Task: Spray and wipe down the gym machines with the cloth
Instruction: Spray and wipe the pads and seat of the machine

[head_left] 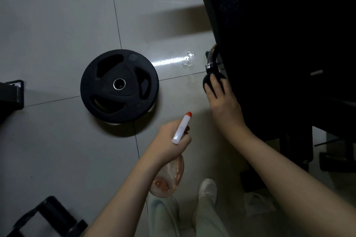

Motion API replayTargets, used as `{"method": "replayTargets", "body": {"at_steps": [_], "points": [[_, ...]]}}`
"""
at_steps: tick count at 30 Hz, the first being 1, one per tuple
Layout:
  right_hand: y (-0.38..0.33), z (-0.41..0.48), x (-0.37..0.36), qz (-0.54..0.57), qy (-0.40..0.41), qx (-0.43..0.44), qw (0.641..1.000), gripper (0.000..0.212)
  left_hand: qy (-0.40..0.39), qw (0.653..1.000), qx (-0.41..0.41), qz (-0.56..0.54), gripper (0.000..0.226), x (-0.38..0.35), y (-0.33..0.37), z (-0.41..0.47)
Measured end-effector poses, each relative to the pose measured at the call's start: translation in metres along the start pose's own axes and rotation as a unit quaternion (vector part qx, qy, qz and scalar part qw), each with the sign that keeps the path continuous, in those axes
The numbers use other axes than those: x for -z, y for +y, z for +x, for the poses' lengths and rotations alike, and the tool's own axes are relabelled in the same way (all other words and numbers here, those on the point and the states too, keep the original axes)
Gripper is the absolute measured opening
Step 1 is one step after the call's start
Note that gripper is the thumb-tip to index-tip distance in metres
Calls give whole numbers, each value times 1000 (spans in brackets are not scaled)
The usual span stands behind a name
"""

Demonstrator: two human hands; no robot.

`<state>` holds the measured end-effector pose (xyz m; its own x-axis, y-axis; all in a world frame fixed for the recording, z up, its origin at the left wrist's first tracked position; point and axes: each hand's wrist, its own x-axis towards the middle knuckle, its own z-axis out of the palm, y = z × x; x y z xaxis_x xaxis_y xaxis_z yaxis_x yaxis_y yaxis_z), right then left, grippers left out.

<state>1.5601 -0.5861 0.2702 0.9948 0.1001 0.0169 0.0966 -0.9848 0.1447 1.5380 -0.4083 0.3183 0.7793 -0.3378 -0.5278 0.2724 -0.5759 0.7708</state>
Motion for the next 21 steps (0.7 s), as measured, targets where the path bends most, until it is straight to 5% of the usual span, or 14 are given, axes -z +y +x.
{"method": "replayTargets", "body": {"at_steps": [5,10,13,17,21], "points": [[4,-43,12,7,-42,68,997,51,-5,1000,6,-2,37,4,-2,-5],[3,23,20,-5,20,83,996,46,-7,1000,5,-5,33,9,-4,-6],[4,51,8,-114,-70,131,982,50,-4,1000,9,-7,32,10,-8,-5],[1,38,1,-173,-62,169,968,36,-7,1000,14,-8,31,9,-13,-6],[1,-15,4,-121,-149,214,958,27,-14,1000,17,-17,31,11,-14,-10]]}}
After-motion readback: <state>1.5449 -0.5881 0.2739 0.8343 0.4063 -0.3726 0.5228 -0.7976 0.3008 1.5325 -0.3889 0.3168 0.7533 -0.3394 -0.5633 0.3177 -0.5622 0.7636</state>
